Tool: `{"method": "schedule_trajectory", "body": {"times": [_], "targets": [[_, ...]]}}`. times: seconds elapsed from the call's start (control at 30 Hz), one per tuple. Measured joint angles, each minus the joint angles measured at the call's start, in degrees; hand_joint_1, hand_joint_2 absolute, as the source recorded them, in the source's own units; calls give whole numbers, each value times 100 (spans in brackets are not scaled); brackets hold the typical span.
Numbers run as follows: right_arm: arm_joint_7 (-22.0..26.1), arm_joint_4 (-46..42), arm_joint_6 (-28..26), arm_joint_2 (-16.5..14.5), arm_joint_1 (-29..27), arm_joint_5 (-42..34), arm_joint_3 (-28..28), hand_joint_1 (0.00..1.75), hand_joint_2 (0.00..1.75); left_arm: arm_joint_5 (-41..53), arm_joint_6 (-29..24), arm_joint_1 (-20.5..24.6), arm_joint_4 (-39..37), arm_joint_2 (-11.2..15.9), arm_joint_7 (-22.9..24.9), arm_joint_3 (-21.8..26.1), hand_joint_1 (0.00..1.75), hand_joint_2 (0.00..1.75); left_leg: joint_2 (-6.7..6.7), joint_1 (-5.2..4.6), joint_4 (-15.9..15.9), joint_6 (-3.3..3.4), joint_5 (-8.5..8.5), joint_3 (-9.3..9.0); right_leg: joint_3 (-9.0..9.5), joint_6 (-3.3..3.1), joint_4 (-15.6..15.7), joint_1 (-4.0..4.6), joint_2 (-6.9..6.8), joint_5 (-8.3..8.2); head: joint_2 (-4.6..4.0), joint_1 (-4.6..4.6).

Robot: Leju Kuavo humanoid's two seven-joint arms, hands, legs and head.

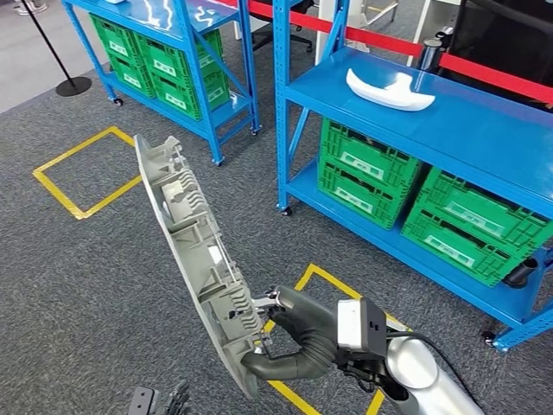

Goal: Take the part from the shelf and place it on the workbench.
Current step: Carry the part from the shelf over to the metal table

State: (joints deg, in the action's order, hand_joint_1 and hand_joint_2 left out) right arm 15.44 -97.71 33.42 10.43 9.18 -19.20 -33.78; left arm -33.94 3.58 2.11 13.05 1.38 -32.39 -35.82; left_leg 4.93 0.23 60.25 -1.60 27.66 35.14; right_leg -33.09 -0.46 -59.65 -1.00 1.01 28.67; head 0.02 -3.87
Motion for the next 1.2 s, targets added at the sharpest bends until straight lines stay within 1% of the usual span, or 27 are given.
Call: {"method": "schedule_trajectory", "body": {"times": [0.07, 0.13, 0.17, 0.2, 0.23, 0.3, 0.33, 0.37, 0.43, 0.47, 0.53, 0.57, 0.6, 0.63, 0.67, 0.7, 0.73, 0.8, 0.87, 0.9, 0.93, 0.97, 1.03, 1.1, 1.13, 1.17, 1.2], "targets": [[1, 0, -3, 1, 7, 5, 6, 175, 175, 1, 16, 23, 3, -3, 0, 0, 0, 175, -330, -5, 576, -50, 311, 269, 11, -56, 12, 8, -132, 6, -1, -16], [-1, 1, -5, 2, 6, 18, 14, 175, 175, 2, 31, 44, 8, -9, 12, 0, 0, 175, -430, 14, 1317, -83, 613, 627, 14, -82, 10, 24, -282, 20, -2, -19], [-2, 1, -5, 2, 6, 25, 17, 175, 175, 2, 34, 45, 10, -11, 22, 0, 0, 175, -440, 20, 1489, -89, 633, 711, 17, -87, 10, 29, -355, 27, -2, -19], [-4, 1, -5, 2, 7, 31, 18, 175, 175, 2, 36, 44, 13, -14, 34, 0, 0, 175, -454, 23, 1431, -88, 543, 678, 26, -87, 9, 32, -424, 34, -2, -19], [-5, 1, -5, 1, 9, 36, 19, 175, 175, 2, 37, 44, 15, -13, 44, 0, 0, 175, -489, 23, 1147, -77, 367, 529, 41, -81, 9, 35, -488, 45, -1, -19], [-5, 1, -5, 0, 16, 36, 19, 175, 175, 1, 37, 60, 20, -12, 53, 0, 0, 175, -724, -13, 335, -15, 33, 104, 79, -49, 5, 54, -604, 75, -1, -20], [-5, 1, -4, 0, 21, 36, 19, 175, 175, 1, 37, 74, 22, -11, 55, 0, 0, 175, -823, -40, 51, 27, -49, -30, 92, -23, 5, 66, -656, 88, -1, -20], [-5, 1, -1, -1, 27, 37, 18, 175, 175, -1, 37, 85, 24, -11, 58, 0, 0, 175, -885, -67, -97, 68, -70, -86, 102, 6, 7, 77, -709, 98, -1, -19], [-5, 1, 9, -3, 51, 39, 16, 175, 175, -8, 36, 89, 25, -9, 67, 0, 0, 175, -785, -89, -140, 136, -72, -68, 124, 70, 30, 82, -821, 109, -1, -17], [-7, 2, 14, -4, 65, 41, 15, 175, 175, -13, 35, 81, 24, -9, 72, 0, 0, 175, -717, -80, -169, 170, -91, -82, 140, 104, 22, 72, -803, 130, 0, -17], [-4, 7, 18, -5, 83, 42, 16, 175, 175, -17, 35, 86, 24, -8, 82, 0, 0, 175, -580, -45, -230, 249, -142, -124, 44, 156, -258, 53, -527, 325, -1, -11], [-3, 14, 20, -4, 83, 42, 17, 175, 175, -18, 35, 94, 26, -11, 83, 0, 0, 175, -511, -32, -242, 273, -158, -129, -99, 168, -571, 40, -334, 493, -1, -8], [-1, 23, 21, -3, 82, 42, 17, 175, 175, -18, 35, 101, 28, -13, 83, 0, 0, 175, -438, -28, -243, 289, -164, -124, -293, 174, -955, 39, -203, 673, -1, -4], [-2, 36, 23, -2, 79, 44, 17, 175, 175, -18, 35, 102, 30, -16, 83, 0, 0, 175, -360, -28, -240, 291, -165, -119, -480, 179, -1305, 39, -150, 795, -1, -4], [-3, 51, 24, -1, 78, 44, 17, 175, 175, -18, 35, 97, 31, -19, 83, 0, 0, 175, -280, -27, -233, 291, -165, -116, -605, 185, -1507, 36, -134, 816, -1, -4], [-5, 66, 24, 1, 78, 43, 16, 175, 175, -18, 35, 92, 31, -20, 83, 0, 0, 175, -196, -22, -223, 287, -164, -115, -632, 189, -1498, 29, -127, 721, -1, -4], [-8, 78, 26, 2, 78, 40, 16, 175, 175, -18, 35, 89, 31, -21, 83, 0, 0, 175, -113, -15, -206, 276, -159, -115, -550, 194, -1269, 16, -109, 528, -1, -4], [-11, 90, 31, 3, 76, 32, 16, 175, 175, -19, 34, 90, 31, -25, 84, 0, 0, 175, 45, -1, -151, 225, -137, -96, -221, 216, -506, -21, 66, 134, -1, -4], [-9, 90, 34, 6, 60, 19, 15, 175, 175, -20, 28, 89, 32, -28, 88, 0, 0, 175, 171, 2, -108, 145, -126, -49, -48, 195, -87, -36, 214, 0, -1, -1], [-8, 89, 33, 8, 49, 13, 14, 175, 175, -20, 23, 83, 32, -30, 91, 0, 0, 175, 219, 5, -112, 101, -136, -27, -50, 162, -71, -20, 216, 14, -1, 1], [-8, 87, 33, 9, 41, 6, 14, 175, 175, -20, 15, 71, 31, -33, 95, 0, 0, 175, 267, 13, -124, 63, -148, -13, -53, 113, -60, -15, 158, -3, -1, 2], [-14, 87, 30, 11, 37, 3, 14, 175, 175, -20, 7, 56, 31, -36, 98, 0, 0, 175, 240, 21, -123, 33, -149, -6, -48, 70, -49, -8, 101, -14, -1, 3], [-37, 72, 11, 10, 31, -1, 17, 175, 175, -19, -8, 41, 33, -43, 105, 0, 0, 175, -27, 14, 94, -15, -7, 90, -32, -6, -22, -8, -18, -28, -1, -13], [-74, 43, -21, 9, 12, 1, 24, 175, 175, -12, -13, 50, 42, -53, 114, 0, 0, 175, -348, 7, 765, -48, 358, 398, -26, -51, -15, 10, -157, -19, -1, -27], [-91, 32, -33, 9, -2, 4, 27, 175, 175, -8, -13, 54, 46, -59, 118, 0, 0, 175, -408, 13, 1156, -60, 532, 583, -26, -61, -15, 22, -235, -12, -1, -27], [-105, 27, -42, 9, -17, 9, 30, 175, 175, -4, -13, 52, 49, -63, 122, 0, 0, 175, -429, 17, 1435, -65, 624, 711, -25, -68, -16, 30, -313, -6, -2, -27], [-116, 24, -45, 9, -32, 18, 32, 175, 175, -2, -13, 47, 50, -67, 128, 0, 0, 175, -440, 18, 1516, -63, 608, 741, -23, -70, -16, 36, -386, -1, -1, -28]]}}
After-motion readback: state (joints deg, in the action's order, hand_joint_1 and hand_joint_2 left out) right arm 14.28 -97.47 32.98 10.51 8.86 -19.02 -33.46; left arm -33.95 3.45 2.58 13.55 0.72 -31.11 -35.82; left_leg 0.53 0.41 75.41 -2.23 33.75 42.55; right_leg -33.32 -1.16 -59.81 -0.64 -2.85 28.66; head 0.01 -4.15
